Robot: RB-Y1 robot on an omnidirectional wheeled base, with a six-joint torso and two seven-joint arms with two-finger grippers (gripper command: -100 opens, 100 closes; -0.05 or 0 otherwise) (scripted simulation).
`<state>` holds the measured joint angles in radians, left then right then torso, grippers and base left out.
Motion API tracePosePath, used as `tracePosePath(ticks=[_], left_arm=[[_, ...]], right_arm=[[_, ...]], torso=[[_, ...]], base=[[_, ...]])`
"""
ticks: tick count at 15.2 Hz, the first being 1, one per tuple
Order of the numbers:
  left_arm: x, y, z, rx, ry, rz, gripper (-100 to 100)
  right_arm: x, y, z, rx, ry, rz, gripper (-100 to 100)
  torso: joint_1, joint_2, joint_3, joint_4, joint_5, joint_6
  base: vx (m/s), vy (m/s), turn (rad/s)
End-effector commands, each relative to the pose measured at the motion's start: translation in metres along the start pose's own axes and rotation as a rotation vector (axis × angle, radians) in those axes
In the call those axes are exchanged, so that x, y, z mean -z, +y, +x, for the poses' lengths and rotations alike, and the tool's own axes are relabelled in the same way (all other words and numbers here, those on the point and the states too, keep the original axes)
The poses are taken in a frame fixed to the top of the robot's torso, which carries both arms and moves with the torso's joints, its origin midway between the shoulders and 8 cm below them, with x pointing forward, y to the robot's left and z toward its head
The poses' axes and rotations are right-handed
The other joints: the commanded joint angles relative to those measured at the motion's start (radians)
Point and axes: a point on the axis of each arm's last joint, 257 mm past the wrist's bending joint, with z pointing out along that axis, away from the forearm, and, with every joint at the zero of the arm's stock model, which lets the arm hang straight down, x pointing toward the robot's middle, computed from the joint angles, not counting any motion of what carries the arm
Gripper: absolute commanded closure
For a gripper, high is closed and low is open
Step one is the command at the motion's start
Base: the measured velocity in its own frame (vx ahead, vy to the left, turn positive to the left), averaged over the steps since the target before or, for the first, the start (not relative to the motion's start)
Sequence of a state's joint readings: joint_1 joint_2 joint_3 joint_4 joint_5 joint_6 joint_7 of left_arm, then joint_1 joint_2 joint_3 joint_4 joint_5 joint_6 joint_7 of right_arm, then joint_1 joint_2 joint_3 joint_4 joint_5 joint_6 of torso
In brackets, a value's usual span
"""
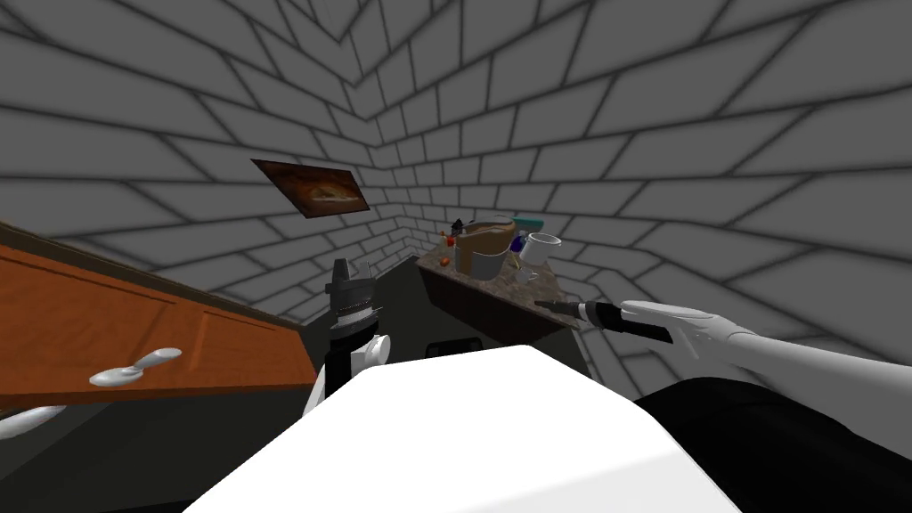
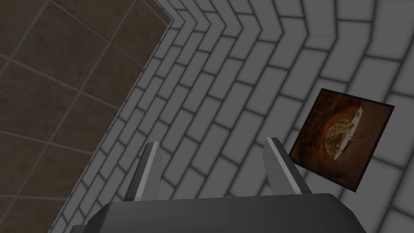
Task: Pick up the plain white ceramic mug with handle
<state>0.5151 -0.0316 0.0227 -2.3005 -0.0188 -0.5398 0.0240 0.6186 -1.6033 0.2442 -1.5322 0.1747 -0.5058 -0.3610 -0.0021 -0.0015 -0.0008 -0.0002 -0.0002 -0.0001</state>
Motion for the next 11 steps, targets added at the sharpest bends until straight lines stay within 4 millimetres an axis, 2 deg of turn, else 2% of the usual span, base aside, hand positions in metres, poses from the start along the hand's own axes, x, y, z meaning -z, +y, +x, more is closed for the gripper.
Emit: tracePosePath(ticks=[1,3,4,6,7,9,10,11], left_arm=[[0.0,0.0,0.0,0.0,0.0,0.0,0],[0.0,0.0,0.0,0.0,0.0,0.0,0],[0.0,0.0,0.0,0.0,0.0,0.0,0],[0.0,0.0,0.0,0.0,0.0,0.0,0],[0.0,0.0,0.0,0.0,0.0,0.0,0],[0.0,0.0,0.0,0.0,0.0,0.0,0],[0.0,0.0,0.0,0.0,0.0,0.0,0],[0.0,0.0,0.0,0.0,0.0,0.0,0]], right_arm=[[0.012,-0.018,-0.001,0.027,0.036,0.048,-100],[0.016,-0.02,-0.009,0.057,0.048,0.062,-100],[0.025,-0.033,-0.008,0.068,0.073,0.097,-100],[0.029,-0.034,-0.016,0.094,0.084,0.109,-100],[0.039,-0.046,-0.018,0.109,0.111,0.144,-100],[0.041,-0.047,-0.023,0.127,0.118,0.153,-100],[0.051,-0.057,-0.024,0.138,0.144,0.184,-100],[0.053,-0.058,-0.029,0.155,0.151,0.192,-100]], torso=[[0.0,0.0,0.0,0.0,0.0,0.0],[0.0,0.0,0.0,0.0,0.0,-0.001],[0.0,0.0,0.0,0.0,0.0,0.0],[0.0,-0.001,-0.001,0.0,0.0,-0.001],[0.0,-0.001,0.0,0.0,0.0,0.0],[0.0,-0.001,-0.001,0.0,0.0,-0.001],[0.0,-0.001,0.0,0.0,0.0,0.0],[0.0,-0.001,-0.001,0.0,0.0,-0.001]], base=[[-0.005,-0.015,0.215],[-0.003,-0.018,0.168],[-0.002,-0.01,0.276],[-0.001,-0.017,0.182],[0.0,-0.015,0.201],[0.0,-0.018,0.176],[0.002,-0.014,0.266],[0.002,-0.019,0.266]])
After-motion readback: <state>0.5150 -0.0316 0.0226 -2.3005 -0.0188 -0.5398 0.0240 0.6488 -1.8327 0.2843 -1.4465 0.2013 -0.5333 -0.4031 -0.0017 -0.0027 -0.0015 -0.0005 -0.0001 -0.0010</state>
